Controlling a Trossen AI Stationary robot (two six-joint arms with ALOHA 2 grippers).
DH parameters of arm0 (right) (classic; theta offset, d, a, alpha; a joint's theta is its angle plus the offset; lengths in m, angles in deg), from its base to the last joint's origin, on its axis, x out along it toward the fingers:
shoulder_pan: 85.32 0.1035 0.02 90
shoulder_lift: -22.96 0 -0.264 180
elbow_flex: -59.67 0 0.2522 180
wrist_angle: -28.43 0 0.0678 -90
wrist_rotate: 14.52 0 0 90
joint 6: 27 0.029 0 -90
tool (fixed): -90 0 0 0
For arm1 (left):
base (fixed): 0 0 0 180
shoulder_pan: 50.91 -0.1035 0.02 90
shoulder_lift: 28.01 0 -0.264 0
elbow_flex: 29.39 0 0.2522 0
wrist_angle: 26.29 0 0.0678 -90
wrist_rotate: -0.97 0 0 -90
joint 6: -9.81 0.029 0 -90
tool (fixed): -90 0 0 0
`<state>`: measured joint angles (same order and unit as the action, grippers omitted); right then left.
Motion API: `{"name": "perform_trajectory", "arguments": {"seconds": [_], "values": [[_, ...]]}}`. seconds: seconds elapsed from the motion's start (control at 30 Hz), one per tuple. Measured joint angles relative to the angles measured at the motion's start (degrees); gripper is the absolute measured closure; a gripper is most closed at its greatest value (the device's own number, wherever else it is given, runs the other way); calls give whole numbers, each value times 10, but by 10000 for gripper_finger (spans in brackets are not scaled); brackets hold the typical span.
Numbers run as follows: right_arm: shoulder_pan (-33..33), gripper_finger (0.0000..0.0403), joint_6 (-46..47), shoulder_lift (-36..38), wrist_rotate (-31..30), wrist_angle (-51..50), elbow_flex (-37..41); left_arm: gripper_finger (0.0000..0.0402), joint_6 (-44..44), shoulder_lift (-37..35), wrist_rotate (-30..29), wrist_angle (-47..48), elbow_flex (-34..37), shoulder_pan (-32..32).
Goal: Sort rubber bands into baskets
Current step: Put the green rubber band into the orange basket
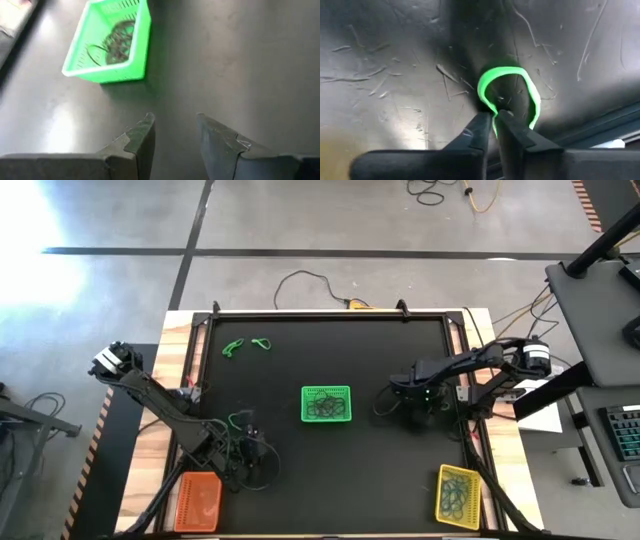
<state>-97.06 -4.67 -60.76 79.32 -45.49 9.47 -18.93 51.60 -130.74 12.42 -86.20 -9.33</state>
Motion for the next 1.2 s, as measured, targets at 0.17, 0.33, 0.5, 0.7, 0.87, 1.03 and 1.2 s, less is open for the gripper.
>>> {"name": "perform_trajectory", "arguments": {"seconds": [0.17,0.33,0.5,0.7,0.87,1.03,1.2], "values": [[9,392,6,6,-10,-3,-22,276,35,0,-18,1,-4,-1],[44,394,38,15,-14,-12,-66,276,24,-1,-19,4,-5,-1],[122,394,84,12,7,26,-123,276,5,-1,-19,25,-4,-1],[237,394,141,11,3,188,-143,276,-45,-1,-29,61,-4,-1],[308,394,172,-19,-63,391,-146,276,-47,-1,-53,45,-3,-1],[346,394,112,-116,-104,451,-229,276,4,-1,-132,-27,3,-2],[358,394,43,-237,-118,449,-351,276,81,-1,-65,-163,29,-10]]}}
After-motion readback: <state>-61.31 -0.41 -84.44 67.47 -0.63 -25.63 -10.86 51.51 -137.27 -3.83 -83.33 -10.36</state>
